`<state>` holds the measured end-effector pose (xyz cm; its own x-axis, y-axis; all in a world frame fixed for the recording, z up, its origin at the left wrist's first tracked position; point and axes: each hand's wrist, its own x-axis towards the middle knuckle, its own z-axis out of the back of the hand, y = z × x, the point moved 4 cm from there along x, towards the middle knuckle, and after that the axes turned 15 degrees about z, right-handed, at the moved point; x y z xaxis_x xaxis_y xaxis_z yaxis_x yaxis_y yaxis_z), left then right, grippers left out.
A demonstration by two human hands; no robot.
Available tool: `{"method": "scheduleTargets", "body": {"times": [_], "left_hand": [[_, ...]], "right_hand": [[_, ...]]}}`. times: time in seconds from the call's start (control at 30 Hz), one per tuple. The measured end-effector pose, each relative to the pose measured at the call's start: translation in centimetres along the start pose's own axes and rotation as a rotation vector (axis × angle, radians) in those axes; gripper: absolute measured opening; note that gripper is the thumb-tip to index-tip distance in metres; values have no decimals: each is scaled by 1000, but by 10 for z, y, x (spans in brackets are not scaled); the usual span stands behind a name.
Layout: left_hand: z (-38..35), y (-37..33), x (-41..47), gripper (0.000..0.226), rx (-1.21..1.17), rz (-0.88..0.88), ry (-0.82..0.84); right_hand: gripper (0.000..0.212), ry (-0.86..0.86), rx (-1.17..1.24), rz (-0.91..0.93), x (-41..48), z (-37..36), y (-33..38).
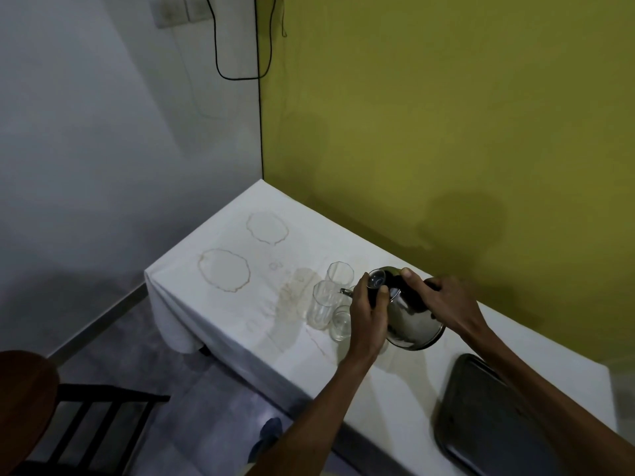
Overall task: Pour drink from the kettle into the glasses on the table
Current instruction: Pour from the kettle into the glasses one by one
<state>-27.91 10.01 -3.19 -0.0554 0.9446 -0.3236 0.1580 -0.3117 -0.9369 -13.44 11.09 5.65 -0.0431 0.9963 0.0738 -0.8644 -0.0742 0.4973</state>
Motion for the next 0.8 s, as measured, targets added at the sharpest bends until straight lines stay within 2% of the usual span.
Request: {"method": "scheduleTargets", "body": {"times": [0.17, 0.3, 0.43, 0.5, 0.63, 0.8], "left_hand": [[1, 1, 0, 33, -2, 14, 1], [1, -1, 2, 34, -4, 26, 4], [2, -3, 1, 30, -6, 38, 6], [2, -2, 2, 31, -1, 33, 12], [3, -3, 1, 36, -7, 25, 12], [3, -5, 2, 25, -11, 45, 11]], "right_hand": [[120, 3, 2, 6, 1, 0, 3], [106, 1, 4, 7, 2, 1, 6], [105, 1, 24, 11, 3, 2, 8], [96, -3, 15, 11, 4, 2, 8], [108, -6, 41, 13, 5, 2, 8], [86, 1, 5, 3, 5, 3, 11]]}}
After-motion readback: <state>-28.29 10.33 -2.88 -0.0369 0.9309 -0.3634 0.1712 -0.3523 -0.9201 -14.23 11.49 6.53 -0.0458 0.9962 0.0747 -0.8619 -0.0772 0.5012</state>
